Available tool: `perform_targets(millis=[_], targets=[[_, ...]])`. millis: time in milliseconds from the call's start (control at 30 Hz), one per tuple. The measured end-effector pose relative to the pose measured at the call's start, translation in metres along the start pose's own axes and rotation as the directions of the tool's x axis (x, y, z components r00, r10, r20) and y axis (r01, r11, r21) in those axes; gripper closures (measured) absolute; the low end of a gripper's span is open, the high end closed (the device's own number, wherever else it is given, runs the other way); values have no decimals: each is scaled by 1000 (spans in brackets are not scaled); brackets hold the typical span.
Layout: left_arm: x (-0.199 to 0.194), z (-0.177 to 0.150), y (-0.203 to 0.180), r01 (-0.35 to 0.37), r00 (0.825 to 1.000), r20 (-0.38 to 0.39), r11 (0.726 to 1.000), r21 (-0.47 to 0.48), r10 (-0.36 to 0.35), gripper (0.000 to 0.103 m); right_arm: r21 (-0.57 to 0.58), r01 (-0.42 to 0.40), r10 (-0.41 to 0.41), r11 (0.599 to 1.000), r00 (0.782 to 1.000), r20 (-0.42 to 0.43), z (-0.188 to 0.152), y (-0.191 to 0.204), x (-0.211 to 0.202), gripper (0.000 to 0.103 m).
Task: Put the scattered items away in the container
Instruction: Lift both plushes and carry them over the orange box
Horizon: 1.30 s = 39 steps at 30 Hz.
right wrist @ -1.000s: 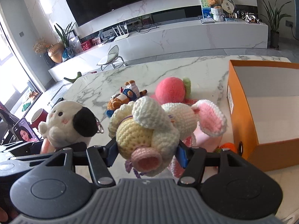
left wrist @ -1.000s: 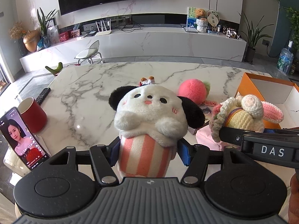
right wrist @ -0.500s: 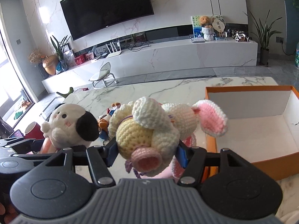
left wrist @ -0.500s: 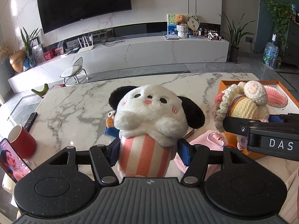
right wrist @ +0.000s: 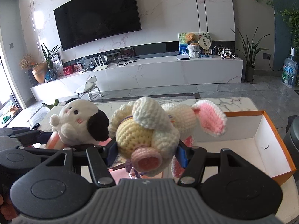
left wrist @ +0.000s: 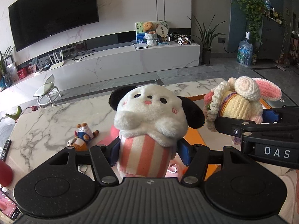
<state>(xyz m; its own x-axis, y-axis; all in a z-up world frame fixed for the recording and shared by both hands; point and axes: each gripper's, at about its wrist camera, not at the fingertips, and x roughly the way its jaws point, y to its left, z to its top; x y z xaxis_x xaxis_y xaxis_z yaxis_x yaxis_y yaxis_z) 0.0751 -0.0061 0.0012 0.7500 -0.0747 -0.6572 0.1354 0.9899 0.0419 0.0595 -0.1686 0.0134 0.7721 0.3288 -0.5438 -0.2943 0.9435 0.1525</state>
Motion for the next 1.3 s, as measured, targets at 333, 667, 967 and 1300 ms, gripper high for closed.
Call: perform_targets(millis=[333,667,967,1300], targets=[[40,27,-66,144,990,-8,989,33,-144,31,-75,109,-109,991,994,1,11,-83,-8,39],[101,42,-95,156,983,-92,987,-39,-159,31,-92,103,-111,990,990,-83,4,-165,35,39],[146,50,-112,141,972,-186,989,-36,-145,31,-304,-40,-31,952,974,-224,5,-188,99,39],[188,40,-119,122,952,-281,992,-20,-123,31,-327,-48,-68,944,940,-333,-3,-198,152,39]])
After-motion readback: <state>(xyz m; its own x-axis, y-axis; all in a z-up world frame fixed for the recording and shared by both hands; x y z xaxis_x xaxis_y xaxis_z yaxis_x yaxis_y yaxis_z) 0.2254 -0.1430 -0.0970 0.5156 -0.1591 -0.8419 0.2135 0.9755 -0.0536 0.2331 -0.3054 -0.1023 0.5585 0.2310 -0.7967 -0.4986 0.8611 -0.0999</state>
